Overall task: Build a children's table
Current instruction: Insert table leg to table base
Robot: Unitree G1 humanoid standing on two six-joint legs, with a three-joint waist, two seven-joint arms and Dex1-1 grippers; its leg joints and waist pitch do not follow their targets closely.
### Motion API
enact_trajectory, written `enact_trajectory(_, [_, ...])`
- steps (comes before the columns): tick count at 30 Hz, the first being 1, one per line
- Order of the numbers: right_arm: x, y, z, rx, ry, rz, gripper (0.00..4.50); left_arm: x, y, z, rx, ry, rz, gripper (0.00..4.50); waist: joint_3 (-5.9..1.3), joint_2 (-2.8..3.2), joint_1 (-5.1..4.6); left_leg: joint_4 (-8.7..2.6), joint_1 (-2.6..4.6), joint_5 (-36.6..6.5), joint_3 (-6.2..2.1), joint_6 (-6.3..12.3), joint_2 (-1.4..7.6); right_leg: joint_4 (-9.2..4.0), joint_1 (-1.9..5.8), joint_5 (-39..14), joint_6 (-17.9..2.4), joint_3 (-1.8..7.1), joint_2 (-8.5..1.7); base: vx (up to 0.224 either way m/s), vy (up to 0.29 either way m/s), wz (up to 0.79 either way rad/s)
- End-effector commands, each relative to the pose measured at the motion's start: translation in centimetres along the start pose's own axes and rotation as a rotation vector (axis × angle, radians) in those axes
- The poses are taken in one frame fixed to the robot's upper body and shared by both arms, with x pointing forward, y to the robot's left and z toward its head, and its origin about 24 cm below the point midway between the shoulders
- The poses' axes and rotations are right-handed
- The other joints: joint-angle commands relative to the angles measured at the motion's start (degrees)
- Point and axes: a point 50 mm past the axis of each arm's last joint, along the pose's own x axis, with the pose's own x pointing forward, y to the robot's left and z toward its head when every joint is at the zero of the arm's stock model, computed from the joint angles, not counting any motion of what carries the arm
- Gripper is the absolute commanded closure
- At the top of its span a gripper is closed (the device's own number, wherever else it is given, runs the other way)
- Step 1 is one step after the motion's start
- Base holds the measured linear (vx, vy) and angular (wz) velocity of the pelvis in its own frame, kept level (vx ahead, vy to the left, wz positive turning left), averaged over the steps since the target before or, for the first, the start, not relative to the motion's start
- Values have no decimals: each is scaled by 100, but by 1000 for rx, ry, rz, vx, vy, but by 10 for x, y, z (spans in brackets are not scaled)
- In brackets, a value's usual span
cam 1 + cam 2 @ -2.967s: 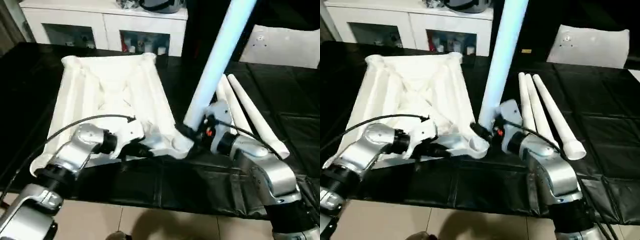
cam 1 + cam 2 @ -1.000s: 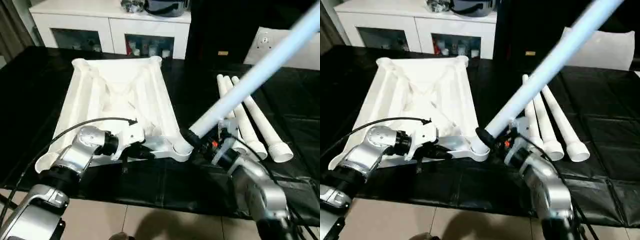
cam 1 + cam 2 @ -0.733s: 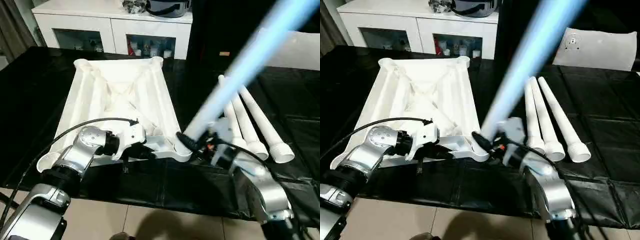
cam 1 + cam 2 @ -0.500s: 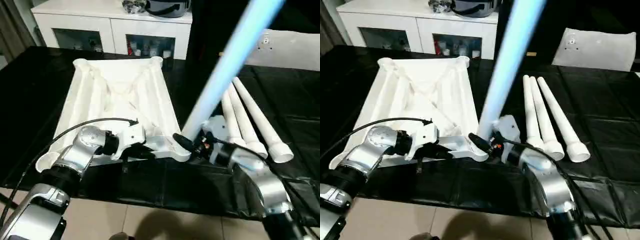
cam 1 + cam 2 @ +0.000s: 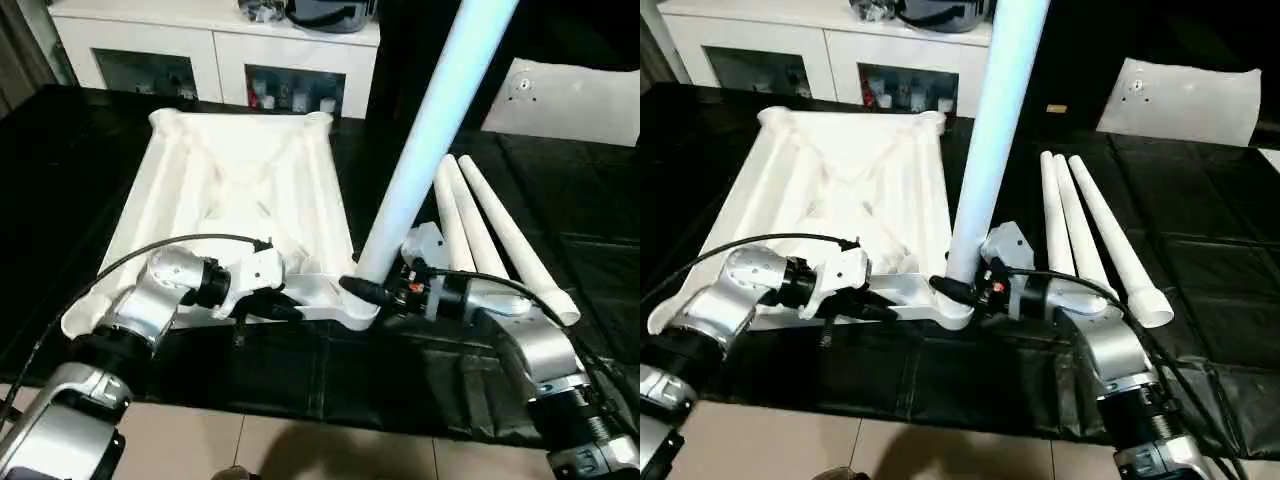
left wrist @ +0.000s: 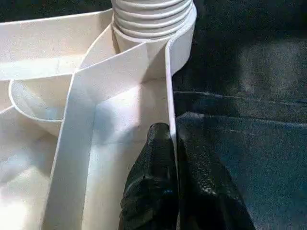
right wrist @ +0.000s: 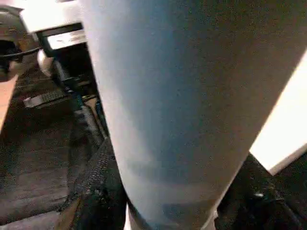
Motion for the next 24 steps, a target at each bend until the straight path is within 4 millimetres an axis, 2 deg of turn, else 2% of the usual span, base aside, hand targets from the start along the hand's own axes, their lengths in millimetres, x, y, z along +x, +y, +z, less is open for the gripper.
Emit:
enact_trajectory(1, [10, 26, -32, 121, 119, 158, 259, 4, 2, 8, 66, 25, -41, 450, -183, 41, -30, -432, 133, -1296, -62, 255, 294, -430, 124, -212, -1389, 182, -379, 0, 0, 0])
enact_trajectory(4, [10, 29, -32, 115, 125, 198, 259, 2, 2, 7, 67, 36, -48, 450, -185, 38, -34, -428, 141, -1104, -50, 379, 299, -419, 150, 103, -1474, 170, -381, 0, 0, 0])
enact_trajectory(5, [11, 31, -32, 112, 127, 218, 259, 1, 3, 5, 68, 47, -49, 450, -175, 48, -30, -432, 146, -1094, -52, 392, 304, -420, 147, 122, -1488, 168, -386, 0, 0, 0])
enact_trajectory(8, [13, 35, -31, 111, 126, 247, 259, -2, 4, 2, 63, 69, -39, 450, -158, 23, -26, -442, 143, -1108, -44, 410, 302, -436, 154, 41, -1486, 165, -389, 0, 0, 0])
enact_trajectory(15, [16, 38, -32, 111, 119, 242, 259, -6, 6, -1, 45, 73, -8, 450, -119, 27, -39, -506, 170, -1536, -56, 191, 333, -498, 113, -671, -1398, 186, -410, 0, 0, 0])
enact_trajectory(24, [16, 37, -34, 116, 114, 202, 259, -9, 7, -5, 29, 73, 9, 450, -127, 43, -40, -535, 170, -1643, -61, 96, 336, -522, 102, -816, -1318, 200, -415, 0, 0, 0])
